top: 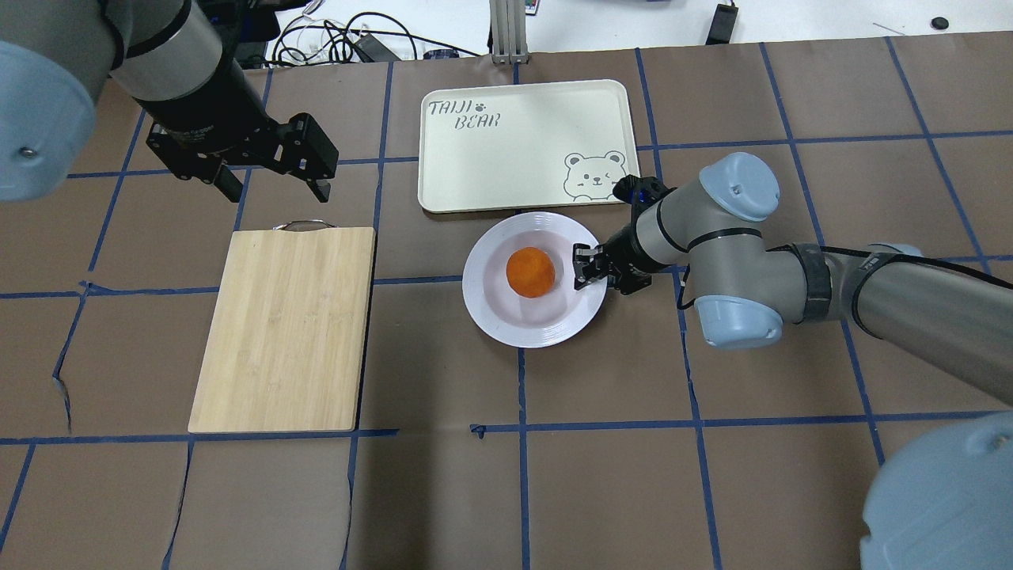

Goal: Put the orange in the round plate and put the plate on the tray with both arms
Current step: 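Lift the plate with the right gripper and carry it onto the bear tray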

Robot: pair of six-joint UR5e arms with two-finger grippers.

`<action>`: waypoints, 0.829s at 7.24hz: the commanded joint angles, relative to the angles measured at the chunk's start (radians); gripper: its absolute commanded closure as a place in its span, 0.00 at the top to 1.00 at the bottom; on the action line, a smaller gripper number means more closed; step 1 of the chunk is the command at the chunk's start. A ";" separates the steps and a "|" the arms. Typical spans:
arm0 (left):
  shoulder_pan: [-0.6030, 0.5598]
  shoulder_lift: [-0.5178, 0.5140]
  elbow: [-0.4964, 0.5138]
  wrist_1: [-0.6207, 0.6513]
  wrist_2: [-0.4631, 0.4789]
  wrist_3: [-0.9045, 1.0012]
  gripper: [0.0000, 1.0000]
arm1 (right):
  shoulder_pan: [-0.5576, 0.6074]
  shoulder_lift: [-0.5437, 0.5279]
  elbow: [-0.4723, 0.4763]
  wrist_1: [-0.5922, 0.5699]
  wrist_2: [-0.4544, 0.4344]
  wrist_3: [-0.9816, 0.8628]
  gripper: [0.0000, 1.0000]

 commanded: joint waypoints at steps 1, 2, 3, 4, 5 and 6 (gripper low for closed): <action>0.000 0.000 -0.003 0.002 -0.001 0.000 1.00 | -0.002 -0.001 -0.035 0.005 -0.001 0.004 0.07; 0.000 0.000 -0.005 0.002 -0.001 0.002 1.00 | -0.002 -0.002 -0.048 0.006 0.005 0.052 0.05; -0.003 0.002 -0.005 0.002 -0.001 0.000 1.00 | -0.004 -0.002 -0.049 0.008 0.008 0.079 0.04; -0.003 0.002 -0.005 0.003 -0.001 0.000 1.00 | -0.010 -0.002 -0.048 0.009 0.023 0.085 0.04; -0.005 0.002 -0.006 0.002 -0.003 0.000 1.00 | -0.020 -0.004 -0.051 0.009 0.083 0.124 0.04; -0.003 0.002 -0.006 0.003 -0.003 0.002 1.00 | -0.034 -0.007 -0.060 0.009 0.106 0.142 0.04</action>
